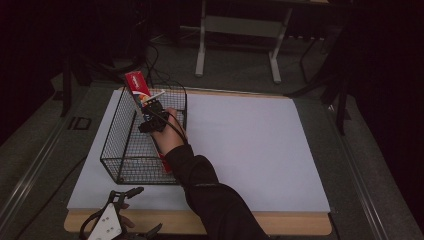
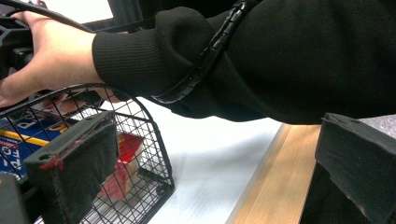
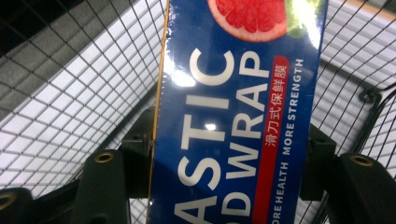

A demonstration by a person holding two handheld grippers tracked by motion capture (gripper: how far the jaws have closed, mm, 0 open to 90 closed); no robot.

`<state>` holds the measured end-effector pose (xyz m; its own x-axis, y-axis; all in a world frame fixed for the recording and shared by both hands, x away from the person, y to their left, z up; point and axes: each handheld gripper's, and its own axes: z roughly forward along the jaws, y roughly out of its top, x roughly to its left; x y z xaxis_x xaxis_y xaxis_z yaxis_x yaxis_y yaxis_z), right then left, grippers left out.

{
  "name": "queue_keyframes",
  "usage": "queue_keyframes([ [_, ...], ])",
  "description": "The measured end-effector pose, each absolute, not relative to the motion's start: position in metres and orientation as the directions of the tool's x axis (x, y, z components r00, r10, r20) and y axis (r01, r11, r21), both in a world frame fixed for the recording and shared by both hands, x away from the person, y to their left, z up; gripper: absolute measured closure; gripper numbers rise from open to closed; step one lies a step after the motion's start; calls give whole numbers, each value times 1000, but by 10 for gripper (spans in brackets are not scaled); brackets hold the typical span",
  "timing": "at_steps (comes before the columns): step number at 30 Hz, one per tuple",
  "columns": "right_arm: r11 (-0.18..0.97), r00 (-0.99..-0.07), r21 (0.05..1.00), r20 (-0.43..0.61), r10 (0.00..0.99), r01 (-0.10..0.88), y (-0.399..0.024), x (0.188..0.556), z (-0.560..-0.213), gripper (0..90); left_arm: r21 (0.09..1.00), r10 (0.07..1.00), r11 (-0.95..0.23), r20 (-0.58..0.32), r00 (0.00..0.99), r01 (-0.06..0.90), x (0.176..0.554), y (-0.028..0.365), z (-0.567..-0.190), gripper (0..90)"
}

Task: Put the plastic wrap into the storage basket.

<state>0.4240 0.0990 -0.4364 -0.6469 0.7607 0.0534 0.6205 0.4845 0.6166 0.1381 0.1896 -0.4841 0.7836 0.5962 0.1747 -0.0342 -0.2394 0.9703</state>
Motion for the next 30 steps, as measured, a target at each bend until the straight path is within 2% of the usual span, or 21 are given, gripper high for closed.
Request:
queue_keyframes([
  [5, 486, -642, 591, 71, 763, 644, 95, 428, -447, 378, 969, 594, -243, 178, 785, -36, 138, 189, -484, 2],
  [13, 533, -669, 583, 25, 743, 613, 100, 429, -451, 365, 969, 593, -245, 176, 786, -32, 139, 189, -484, 2],
  [30, 553, -695, 591, 19, 719, 588, 100, 430, -455, 315, 969, 590, -246, 175, 788, -31, 139, 189, -484, 2],
])
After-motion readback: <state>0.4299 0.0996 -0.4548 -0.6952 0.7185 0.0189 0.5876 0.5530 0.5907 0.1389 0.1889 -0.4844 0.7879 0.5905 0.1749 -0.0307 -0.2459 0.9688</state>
